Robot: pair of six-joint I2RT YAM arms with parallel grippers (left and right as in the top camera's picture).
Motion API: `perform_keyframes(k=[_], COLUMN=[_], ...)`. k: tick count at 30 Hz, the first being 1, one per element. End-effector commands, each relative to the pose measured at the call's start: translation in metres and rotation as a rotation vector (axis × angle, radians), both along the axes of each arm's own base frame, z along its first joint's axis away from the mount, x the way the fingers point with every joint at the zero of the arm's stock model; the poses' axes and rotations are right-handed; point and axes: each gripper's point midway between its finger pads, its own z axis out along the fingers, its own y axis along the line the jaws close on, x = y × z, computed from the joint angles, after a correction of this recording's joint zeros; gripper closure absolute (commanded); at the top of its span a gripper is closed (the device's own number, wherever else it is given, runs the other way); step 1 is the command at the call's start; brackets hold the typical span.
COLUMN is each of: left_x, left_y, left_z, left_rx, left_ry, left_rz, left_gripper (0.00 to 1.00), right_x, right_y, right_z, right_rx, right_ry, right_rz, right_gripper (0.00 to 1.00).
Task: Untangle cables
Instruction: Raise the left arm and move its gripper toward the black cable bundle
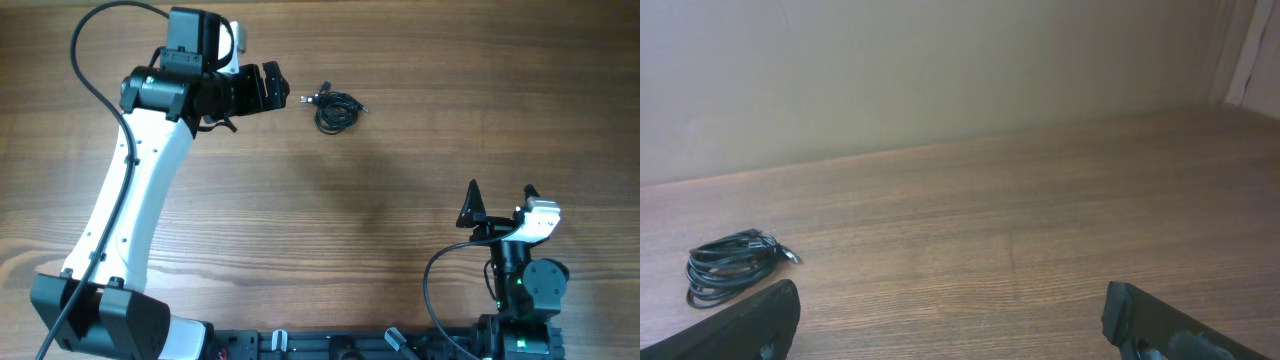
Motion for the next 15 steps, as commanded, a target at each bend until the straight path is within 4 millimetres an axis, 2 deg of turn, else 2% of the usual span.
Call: perform_keyframes(k=[1,8,15], left_x=[0.005,0.005,0.005], left_y=[0.002,0.002,0.002], left_z=[-0.001,-0.025,-0.026], left_rx=[0.018,0.034,0.035], left_ry=[0.0,0.076,0.079], left_rz=[0.02,0.02,0.02], left_gripper=[0.0,0.0,0.0], right_x=[0.0,0.0,0.0], right_y=[0.004,0.004,0.004], right_z=[-0.001,-0.001,-0.001], right_rx=[-0.016,-0.016,-0.016], right_ry=[0.002,0.002,0.002], right_rz=[0.022,0.022,0.022], right_gripper=[0.0,0.0,0.0])
